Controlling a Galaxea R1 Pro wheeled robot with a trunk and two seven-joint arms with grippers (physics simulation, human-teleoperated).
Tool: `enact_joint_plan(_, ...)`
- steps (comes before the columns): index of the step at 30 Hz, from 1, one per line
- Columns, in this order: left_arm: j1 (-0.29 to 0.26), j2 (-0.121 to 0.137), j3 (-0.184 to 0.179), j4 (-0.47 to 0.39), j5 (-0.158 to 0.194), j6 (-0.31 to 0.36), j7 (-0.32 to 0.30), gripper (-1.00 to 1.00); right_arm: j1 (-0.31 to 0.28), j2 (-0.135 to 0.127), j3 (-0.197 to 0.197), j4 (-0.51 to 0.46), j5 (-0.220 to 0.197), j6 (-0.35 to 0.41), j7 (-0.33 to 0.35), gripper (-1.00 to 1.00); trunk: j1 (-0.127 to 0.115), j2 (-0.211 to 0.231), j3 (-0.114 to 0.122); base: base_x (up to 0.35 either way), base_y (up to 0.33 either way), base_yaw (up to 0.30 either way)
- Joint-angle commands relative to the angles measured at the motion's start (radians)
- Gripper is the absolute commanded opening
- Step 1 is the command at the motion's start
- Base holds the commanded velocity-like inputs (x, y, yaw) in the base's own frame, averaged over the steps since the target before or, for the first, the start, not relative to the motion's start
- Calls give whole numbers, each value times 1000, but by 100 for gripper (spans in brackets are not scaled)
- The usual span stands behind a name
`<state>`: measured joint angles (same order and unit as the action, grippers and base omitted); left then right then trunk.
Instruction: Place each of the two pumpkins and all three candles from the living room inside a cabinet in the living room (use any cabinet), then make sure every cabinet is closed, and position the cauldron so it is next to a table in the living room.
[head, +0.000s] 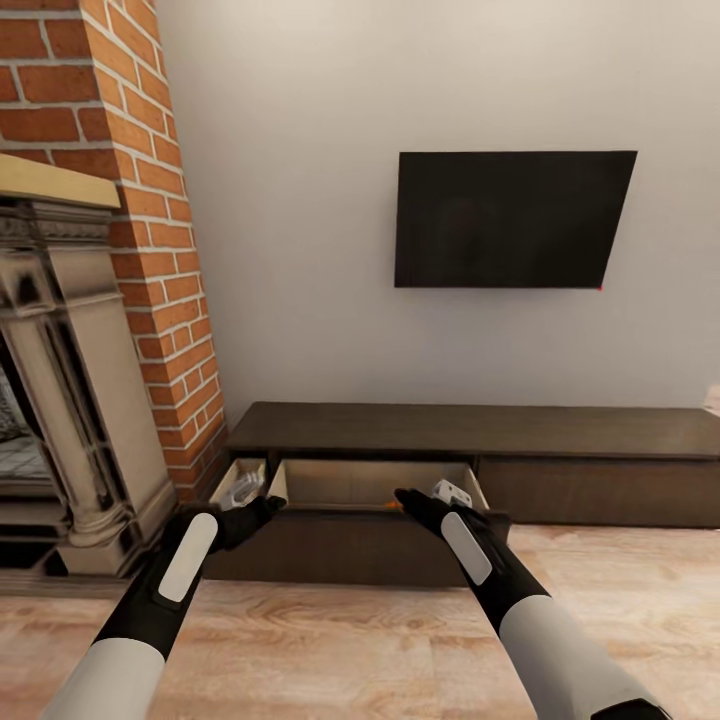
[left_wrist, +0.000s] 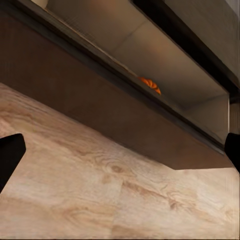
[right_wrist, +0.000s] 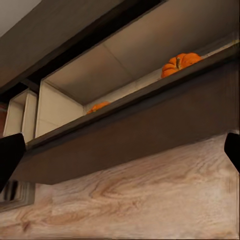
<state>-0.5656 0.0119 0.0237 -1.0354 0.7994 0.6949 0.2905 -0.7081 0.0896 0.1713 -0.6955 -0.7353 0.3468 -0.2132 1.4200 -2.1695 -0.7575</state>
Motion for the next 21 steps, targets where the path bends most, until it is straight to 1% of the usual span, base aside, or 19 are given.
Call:
enact_joint_plan(1,0,0,1,-2,11,4,9,100,-1,-1,4,-2,-10,1,-9,100,-1,-1,-2,-281,0,-109)
enact_joint_plan(7,0,0,1,-2,12,4,8,100,-1,-1,4,-2,-10,1,-8,100,-1,-1,-4,-263,0,-31)
enact_joint_plan(11,0,0,2,-2,11,4,9,100,-1,0,4,-2,-10,1,-2,100,-1,-1,-1,-235,0,-138)
enact_joint_plan(14,0,0,2,-3,11,3,9,100,-1,0,4,-3,-10,1,0,100,-1,-1,1,-93,0,-180)
enact_joint_plan(21,0,0,4,-3,11,3,8,100,-1,0,4,-3,-10,1,1,100,26,-50,-19,-14,0,-37)
